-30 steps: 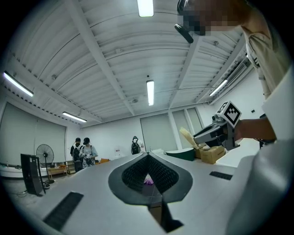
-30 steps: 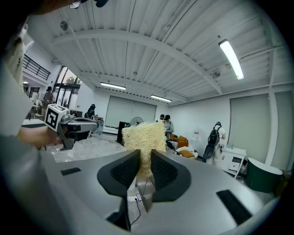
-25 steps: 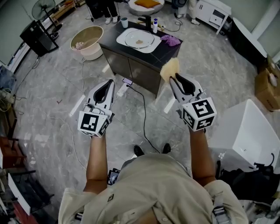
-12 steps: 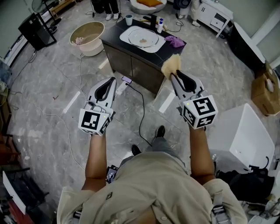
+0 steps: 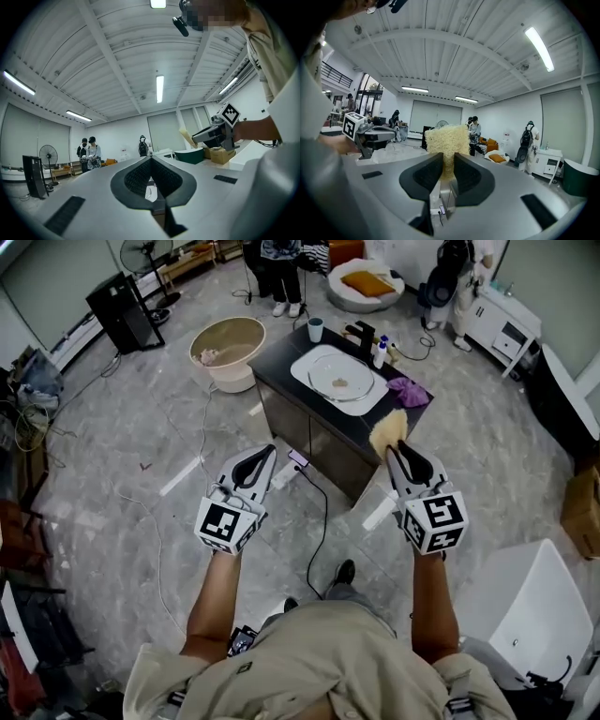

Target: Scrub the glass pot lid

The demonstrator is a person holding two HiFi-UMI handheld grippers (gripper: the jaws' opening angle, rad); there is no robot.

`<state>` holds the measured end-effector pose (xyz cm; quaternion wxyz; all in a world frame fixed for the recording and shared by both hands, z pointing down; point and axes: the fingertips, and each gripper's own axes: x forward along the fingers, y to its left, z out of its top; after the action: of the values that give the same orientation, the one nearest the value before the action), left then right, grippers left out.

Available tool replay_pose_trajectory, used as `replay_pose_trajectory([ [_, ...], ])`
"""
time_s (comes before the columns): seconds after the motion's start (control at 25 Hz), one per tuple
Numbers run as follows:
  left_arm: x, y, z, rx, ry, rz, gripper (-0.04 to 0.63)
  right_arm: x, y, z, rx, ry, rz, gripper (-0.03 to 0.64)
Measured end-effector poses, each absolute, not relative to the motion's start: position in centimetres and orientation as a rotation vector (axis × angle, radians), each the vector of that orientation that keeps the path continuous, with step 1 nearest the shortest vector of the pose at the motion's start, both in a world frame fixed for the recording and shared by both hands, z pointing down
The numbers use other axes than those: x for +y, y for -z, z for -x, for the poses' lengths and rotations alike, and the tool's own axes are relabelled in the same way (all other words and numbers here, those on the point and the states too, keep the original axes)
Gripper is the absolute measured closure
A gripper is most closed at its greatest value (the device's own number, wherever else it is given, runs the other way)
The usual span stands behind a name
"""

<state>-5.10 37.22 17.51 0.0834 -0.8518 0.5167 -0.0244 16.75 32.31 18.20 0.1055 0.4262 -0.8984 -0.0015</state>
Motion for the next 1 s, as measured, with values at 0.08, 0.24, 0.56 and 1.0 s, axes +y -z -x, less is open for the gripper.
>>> replay_pose_trajectory([
  [0.08, 35.1, -17.4, 4.1, 1.555, 0.079, 2.531, 0.581, 29.8, -18.5, -18.0, -2.653, -0.004, -1.251, 0.534],
  [0.24, 31.0, -17.3, 1.8, 1.587, 0.076, 2.517, 0.581, 24.9, -19.0, -20.0, -2.68, -0.022, -1.228, 0.534],
  [0.56, 24.7, -17.8, -1.7, 1.653, 0.135, 2.479, 0.581, 17.3, -20.3, -22.9, -2.738, -0.057, -1.152, 0.534],
  [1.0, 18.5, -17.3, -3.9, 1.609, 0.102, 2.496, 0.581, 12.8, -21.2, -24.7, -2.719, -0.068, -1.157, 0.534],
])
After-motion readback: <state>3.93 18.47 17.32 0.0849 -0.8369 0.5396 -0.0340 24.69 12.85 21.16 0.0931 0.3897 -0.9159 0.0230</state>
